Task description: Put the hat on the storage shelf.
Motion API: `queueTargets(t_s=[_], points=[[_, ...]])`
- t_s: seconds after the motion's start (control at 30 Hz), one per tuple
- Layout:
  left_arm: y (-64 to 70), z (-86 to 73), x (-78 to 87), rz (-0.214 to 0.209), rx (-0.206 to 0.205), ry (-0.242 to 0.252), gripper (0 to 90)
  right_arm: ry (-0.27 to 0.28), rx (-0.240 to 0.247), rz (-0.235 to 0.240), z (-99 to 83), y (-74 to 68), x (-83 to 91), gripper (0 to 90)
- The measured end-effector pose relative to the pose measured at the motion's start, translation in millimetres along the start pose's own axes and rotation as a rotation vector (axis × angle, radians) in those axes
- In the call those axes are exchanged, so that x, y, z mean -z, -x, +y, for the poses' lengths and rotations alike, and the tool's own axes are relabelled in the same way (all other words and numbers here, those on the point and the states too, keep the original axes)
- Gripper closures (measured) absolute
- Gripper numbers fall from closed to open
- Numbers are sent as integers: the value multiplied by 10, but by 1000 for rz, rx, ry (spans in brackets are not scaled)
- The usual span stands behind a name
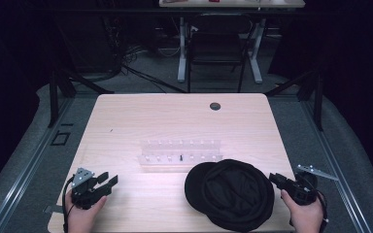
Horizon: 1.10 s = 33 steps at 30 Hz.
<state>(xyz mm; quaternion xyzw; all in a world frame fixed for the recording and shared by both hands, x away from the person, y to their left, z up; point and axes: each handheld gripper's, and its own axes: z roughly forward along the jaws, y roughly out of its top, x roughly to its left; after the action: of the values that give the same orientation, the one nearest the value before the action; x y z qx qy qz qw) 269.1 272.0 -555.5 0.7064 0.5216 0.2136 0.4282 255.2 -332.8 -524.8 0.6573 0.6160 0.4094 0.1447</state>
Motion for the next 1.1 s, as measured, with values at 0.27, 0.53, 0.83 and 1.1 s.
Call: queueTargets(t_s=[0.27, 0.53, 0.83, 1.1], points=[[52, 14, 10, -13, -3, -2, 538, -28, 41, -21, 67, -111, 44, 692], [60, 15, -4, -13, -6, -7, 524, -58, 61, -11, 131, -155, 85, 689], [80, 40, -26, -11, -17, -24, 524, -164, 75, -18, 254, -161, 142, 690], [71, 30, -10, -9, -12, -28, 523, -244, 78, -7, 405, -239, 166, 691]])
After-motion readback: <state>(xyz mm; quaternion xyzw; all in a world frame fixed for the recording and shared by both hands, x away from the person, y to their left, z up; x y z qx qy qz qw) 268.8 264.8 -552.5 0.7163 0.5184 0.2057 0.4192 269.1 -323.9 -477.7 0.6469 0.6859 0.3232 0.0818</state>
